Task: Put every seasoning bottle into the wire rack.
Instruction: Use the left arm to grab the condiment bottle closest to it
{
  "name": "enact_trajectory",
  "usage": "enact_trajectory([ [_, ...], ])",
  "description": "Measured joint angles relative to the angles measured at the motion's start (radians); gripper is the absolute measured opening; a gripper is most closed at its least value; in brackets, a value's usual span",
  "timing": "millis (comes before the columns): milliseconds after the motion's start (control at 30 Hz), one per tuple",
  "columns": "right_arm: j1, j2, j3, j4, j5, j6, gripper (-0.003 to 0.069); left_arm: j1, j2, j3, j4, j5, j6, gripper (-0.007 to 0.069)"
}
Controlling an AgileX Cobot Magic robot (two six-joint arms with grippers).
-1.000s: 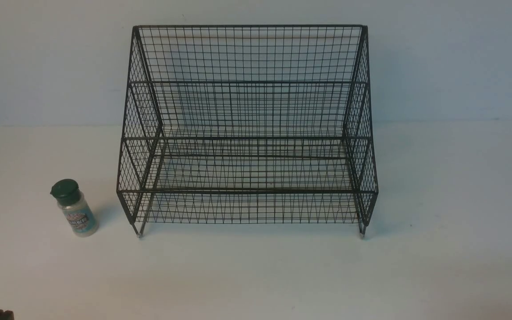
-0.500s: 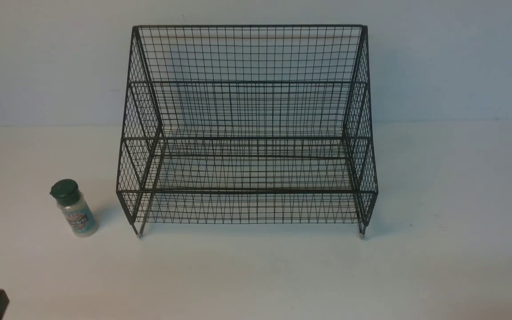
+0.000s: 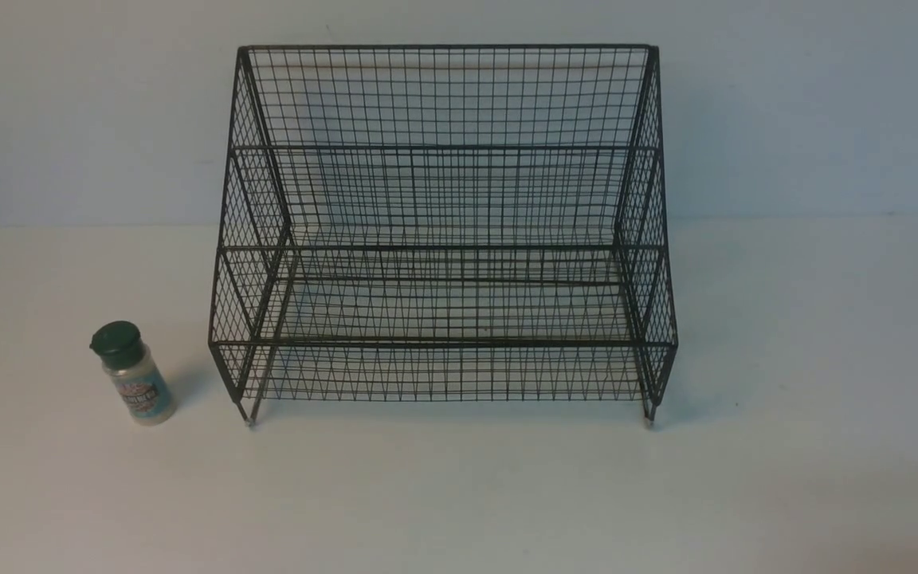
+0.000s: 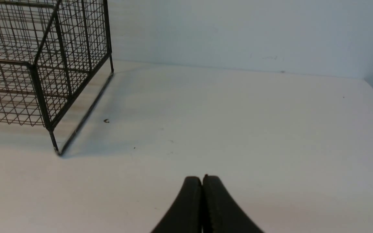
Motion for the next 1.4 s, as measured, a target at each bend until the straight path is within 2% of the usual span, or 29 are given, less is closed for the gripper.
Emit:
enact_trajectory([
  [233,0.0,0.0,0.0,0.0,0.0,0.0,-0.0015,0.0,0.438,-0.069,0.014,-0.065,-0.005,-0.0005],
  [467,0.0,0.0,0.0,0.0,0.0,0.0,-0.0015,0.0,0.68,-0.069,0.043,-0.171,-0.005,-0.0004],
  [633,0.0,0.0,0.0,0.0,0.0,0.0,-0.0015,0.0,0.888,-0.072,0.066,-0.327,-0.005,-0.0004],
  [767,0.0,0.0,0.0,0.0,0.0,0.0,-0.0015,0.0,0.984,-0.076,0.064,-0.383,-0.005,-0.0001],
  [867,0.0,0.0,0.0,0.0,0.0,0.0,-0.0015,0.0,1.072,-0.079,0.057,-0.438,-0.005,0.0028],
  [1000,0.0,0.0,0.0,0.0,0.0,0.0,-0.0015,0.0,1.098,-0.079,0.016,-0.456,-0.005,0.0085],
  [1133,0.0,0.0,0.0,0.0,0.0,0.0,-0.0015,0.0,1.1,-0.079,-0.055,-0.462,-0.005,0.0224],
  [1200,0.0,0.0,0.0,0.0,0.0,0.0,-0.0015,0.0,1.1,-0.079,-0.057,-0.462,-0.005,0.0274],
  [1300,0.0,0.0,0.0,0.0,0.0,0.0,-0.0015,0.0,1.111,-0.08,-0.059,-0.456,-0.005,0.0388],
  [1333,0.0,0.0,0.0,0.0,0.0,0.0,-0.0015,0.0,1.113,-0.08,-0.06,-0.456,-0.005,0.0394],
  [1400,0.0,0.0,0.0,0.0,0.0,0.0,-0.0015,0.0,1.163,-0.082,-0.074,-0.456,-0.005,0.0461],
])
